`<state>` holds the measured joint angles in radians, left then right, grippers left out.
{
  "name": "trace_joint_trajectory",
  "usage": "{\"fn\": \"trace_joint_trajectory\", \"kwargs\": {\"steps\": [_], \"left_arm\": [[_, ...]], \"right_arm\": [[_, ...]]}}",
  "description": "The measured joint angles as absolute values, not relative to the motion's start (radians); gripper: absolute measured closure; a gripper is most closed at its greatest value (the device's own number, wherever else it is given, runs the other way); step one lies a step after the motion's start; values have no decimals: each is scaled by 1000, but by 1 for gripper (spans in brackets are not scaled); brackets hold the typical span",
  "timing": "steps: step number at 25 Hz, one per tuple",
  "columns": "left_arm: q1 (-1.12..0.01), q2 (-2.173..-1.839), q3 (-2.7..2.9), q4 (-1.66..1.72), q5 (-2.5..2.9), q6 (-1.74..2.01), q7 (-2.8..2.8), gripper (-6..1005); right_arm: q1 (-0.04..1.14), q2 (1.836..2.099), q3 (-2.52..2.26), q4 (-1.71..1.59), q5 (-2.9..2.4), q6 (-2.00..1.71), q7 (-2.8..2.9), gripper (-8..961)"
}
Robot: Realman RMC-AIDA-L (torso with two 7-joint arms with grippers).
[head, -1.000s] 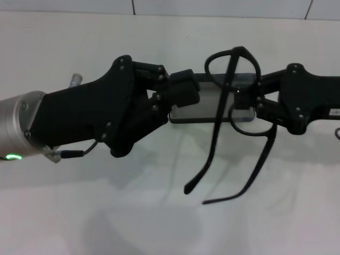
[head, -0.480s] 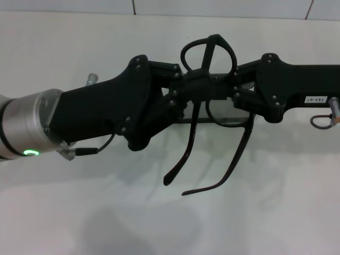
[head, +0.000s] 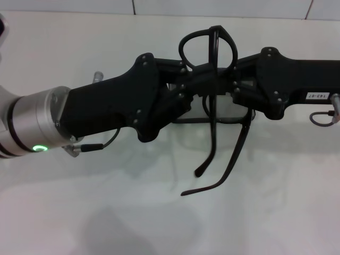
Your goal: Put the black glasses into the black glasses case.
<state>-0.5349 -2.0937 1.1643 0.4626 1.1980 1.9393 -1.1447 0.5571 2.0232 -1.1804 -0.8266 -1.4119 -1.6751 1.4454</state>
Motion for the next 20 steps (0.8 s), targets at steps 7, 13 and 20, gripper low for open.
{"fn": "trace_joint_trajectory", "kwargs": {"steps": [7,13,20], "left_arm": [[-536,-2097,1164,458,1198,1922,-1137,928],[-537,-2098,1164,447,1198,1905,-1131,928],[-536,-2099,1164,424,1191,1900,-1120,928]], "right_arm": [[572,2025,-1188,-807,-1409,-1681,1444,828],[585,2025,-1195,-781,-1398,-1682,1435,827],[588,2026,-1200,-776,-1390,-1684,1433,825]]}}
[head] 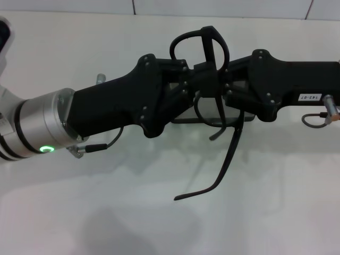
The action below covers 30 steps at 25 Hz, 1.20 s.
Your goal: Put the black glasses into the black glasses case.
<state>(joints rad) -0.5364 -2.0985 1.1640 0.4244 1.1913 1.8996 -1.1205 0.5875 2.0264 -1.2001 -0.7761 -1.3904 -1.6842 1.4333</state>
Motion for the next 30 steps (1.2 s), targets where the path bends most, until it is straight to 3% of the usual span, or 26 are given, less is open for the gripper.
{"fn": "trace_joint_trajectory", "kwargs": {"steps": [18,24,30], "left_arm": [[-525,-2092,1154,419,1173,1977,-1111,927],[-511,-2086,1157,420,1180,1981,-1087,927],[-554,-2094,1183,416,1259,1982,-1067,927]], "right_arm": [[567,2022,-1142,-753,-1364,-1689,1404,821],[540,2017,-1005,-747,-1259,-1847,1394,820],[545,2022,-984,-713,-1086,-1906,1325,819]]}}
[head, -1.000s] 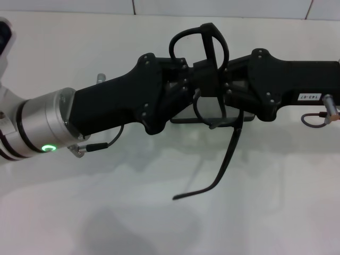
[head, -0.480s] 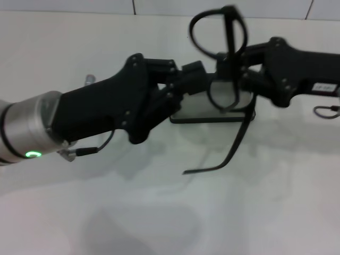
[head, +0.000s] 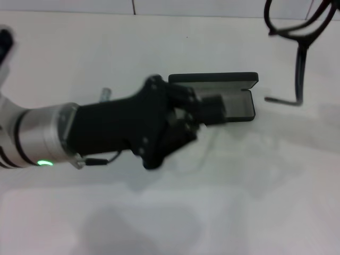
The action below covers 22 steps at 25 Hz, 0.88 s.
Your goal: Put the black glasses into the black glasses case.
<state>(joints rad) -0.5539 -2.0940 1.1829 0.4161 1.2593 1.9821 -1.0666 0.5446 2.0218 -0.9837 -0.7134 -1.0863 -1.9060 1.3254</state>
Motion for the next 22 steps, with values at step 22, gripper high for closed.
{"fn": "trace_joint_trajectory", "kwargs": {"steps": [22], "left_arm": [[-565,-2103,1465,375,955,1978,-978,926]], "right_arm": [[716,2028,-1207,-387,-1029,-1707,1031,814]]}}
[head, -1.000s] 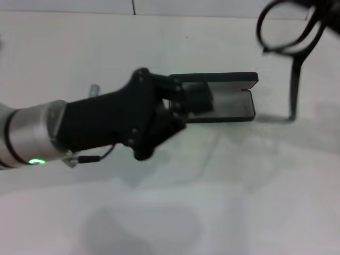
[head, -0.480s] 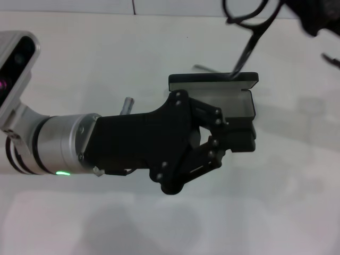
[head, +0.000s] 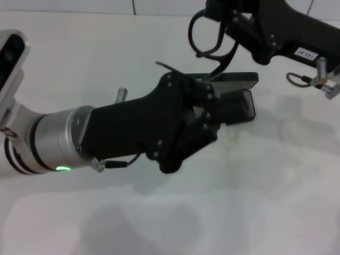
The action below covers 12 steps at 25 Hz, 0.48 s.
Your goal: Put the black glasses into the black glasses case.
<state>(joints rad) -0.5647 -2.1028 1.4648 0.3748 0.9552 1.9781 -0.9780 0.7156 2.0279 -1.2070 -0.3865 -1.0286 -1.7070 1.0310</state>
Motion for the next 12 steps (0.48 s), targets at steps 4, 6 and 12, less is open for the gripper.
{"fn": "trace_joint_trajectory", "kwargs": {"steps": [4,6,12], "left_arm": [[-571,-2102,1460,333,929,1954,-973,926],[-568,-2102,1459,327,919,1938,-973,926],[-566,-2101,1457,308,910,1919,-975,925]], "right_arm": [[718,2028,-1257,-388,-1019,-1683,1032,813],[719,2028,-1275,-392,-1017,-1672,1034,813],[728,2028,-1326,-394,-1016,-1642,1036,811]]}}
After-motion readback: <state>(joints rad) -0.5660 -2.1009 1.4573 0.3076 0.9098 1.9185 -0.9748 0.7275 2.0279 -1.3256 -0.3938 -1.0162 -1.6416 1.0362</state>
